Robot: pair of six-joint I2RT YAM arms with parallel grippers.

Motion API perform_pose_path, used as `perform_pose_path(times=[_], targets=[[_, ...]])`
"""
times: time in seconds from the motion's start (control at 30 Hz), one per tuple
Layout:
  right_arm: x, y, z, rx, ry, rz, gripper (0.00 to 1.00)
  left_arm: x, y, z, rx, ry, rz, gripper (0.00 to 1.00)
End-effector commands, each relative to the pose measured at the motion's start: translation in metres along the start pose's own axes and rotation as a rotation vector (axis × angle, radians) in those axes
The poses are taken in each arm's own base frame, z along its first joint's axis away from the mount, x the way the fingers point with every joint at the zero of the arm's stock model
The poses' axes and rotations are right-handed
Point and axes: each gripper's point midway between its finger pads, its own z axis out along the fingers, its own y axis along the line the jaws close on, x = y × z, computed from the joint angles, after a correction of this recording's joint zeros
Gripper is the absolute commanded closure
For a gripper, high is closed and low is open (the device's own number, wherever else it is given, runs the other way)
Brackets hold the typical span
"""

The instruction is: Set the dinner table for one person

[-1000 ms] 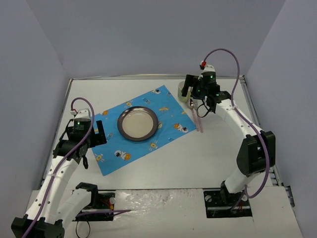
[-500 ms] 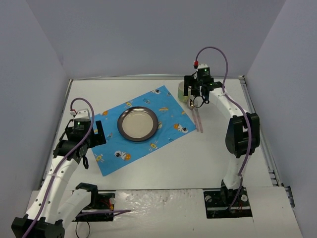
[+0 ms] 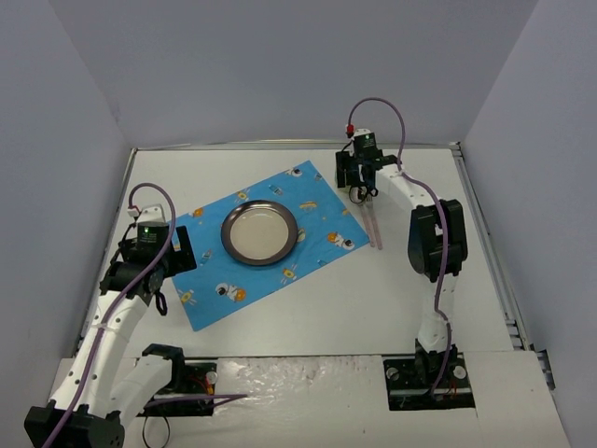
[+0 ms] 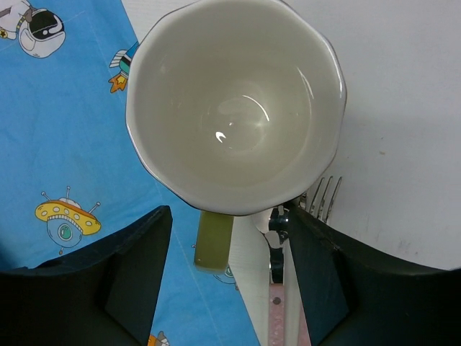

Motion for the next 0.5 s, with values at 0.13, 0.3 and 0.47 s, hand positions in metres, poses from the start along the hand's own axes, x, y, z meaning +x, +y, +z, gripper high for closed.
perform_pose_path(times=[0.13,0.3,0.47], targets=[[-0.0368,0.0032,-0.0067,0.004,-0.104,-0.011,0.51,-0.0172,0.0008,-0.001,-0.011,-0.043,-0.029,0.03],[-0.0371,-0.0019,-0.0035,0.034,-0.105,-0.013,0.67,-0.0183,0.0029,-0.0007,-0.014,-0.045,-0.036,0.03],[-0.0399,-0.0031,0.0002,0.041,-0.11,-0.012,0.94,-0.0186,0.0022,-0.0002,-0.009,-0.044,-0.035,0.03]])
